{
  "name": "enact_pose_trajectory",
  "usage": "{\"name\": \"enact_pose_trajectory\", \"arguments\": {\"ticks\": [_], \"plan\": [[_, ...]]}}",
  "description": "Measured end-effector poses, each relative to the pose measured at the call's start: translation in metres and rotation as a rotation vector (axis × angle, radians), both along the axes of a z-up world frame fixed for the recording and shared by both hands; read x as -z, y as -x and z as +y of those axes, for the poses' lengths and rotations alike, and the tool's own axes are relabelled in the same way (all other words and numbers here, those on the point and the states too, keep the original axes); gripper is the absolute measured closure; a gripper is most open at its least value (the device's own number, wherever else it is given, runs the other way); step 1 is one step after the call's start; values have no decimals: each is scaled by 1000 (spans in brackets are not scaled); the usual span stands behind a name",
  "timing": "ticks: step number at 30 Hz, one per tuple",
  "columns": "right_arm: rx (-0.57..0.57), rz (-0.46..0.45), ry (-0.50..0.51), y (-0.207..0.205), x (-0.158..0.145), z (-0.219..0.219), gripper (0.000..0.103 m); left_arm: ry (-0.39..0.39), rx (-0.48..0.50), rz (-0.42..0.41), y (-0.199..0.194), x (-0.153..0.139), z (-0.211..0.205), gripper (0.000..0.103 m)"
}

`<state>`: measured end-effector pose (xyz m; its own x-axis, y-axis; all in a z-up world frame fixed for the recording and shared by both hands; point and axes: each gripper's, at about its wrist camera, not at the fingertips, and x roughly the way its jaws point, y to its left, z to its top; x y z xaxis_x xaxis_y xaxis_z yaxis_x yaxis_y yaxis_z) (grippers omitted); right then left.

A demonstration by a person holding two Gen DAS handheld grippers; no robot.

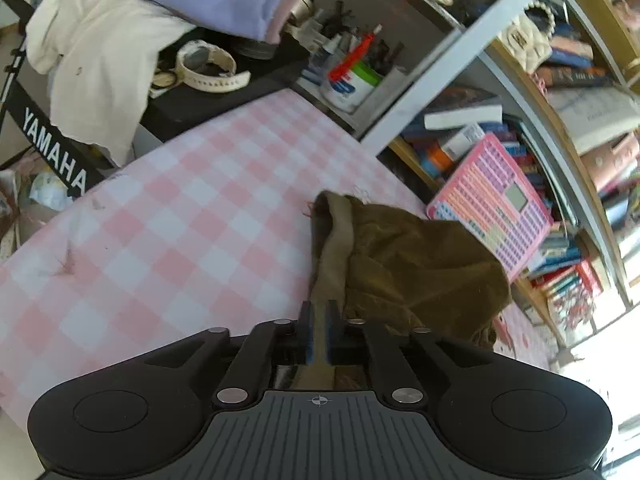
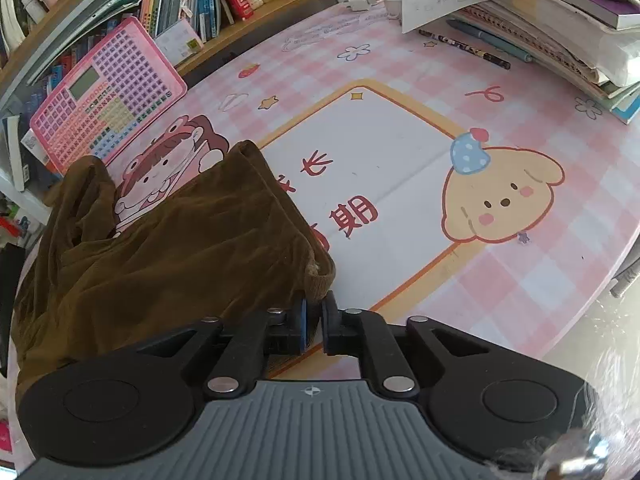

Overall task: Fold clothes
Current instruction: 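Lower the held garment onto the mat with both tools, spreading it flat, then open the left tool and release the garment edge onto the mat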

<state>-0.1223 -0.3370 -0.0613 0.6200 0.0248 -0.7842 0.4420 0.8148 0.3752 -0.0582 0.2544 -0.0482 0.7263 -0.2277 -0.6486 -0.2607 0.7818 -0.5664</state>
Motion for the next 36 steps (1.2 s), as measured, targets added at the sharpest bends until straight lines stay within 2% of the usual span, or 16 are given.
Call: {"name": "enact_pose_trajectory", "arguments": {"ticks": [3, 5, 7, 12, 14, 16, 20, 22, 23, 27, 31, 36], "plan": [[14, 2, 7, -1, 1, 1, 91, -9, 23, 11, -1, 3, -7, 90], [18, 1, 13, -1, 1, 1, 91, -9, 31, 29, -2, 11, -13, 72], [18, 1, 21, -3, 0, 1, 91, -8, 38, 46, -3, 18, -19, 69], [11, 2, 39, -7, 1, 4, 96, -13, 27, 76, -14, 31, -27, 74], [6, -3, 43, -8, 1, 5, 97, -10, 19, 84, -16, 35, -29, 97], [17, -13, 45, -6, -3, 6, 97, 2, 15, 57, -13, 29, -29, 102], [30, -130, -13, 8, -35, 4, 98, 21, 28, -92, 3, -16, -19, 102], [25, -140, -40, 16, -45, 5, 98, -8, 32, -103, 9, -28, -11, 102], [26, -124, -53, 18, -45, 7, 98, -24, 35, -101, 12, -30, -8, 101], [41, 21, -84, 27, -13, 14, 98, -95, 60, -16, 21, -7, -6, 101], [46, 57, -65, 29, -4, 20, 97, -161, 86, 62, 29, 15, -3, 98], [66, 75, -43, 25, -4, 25, 96, -173, 104, 66, 26, 19, 0, 92]]}}
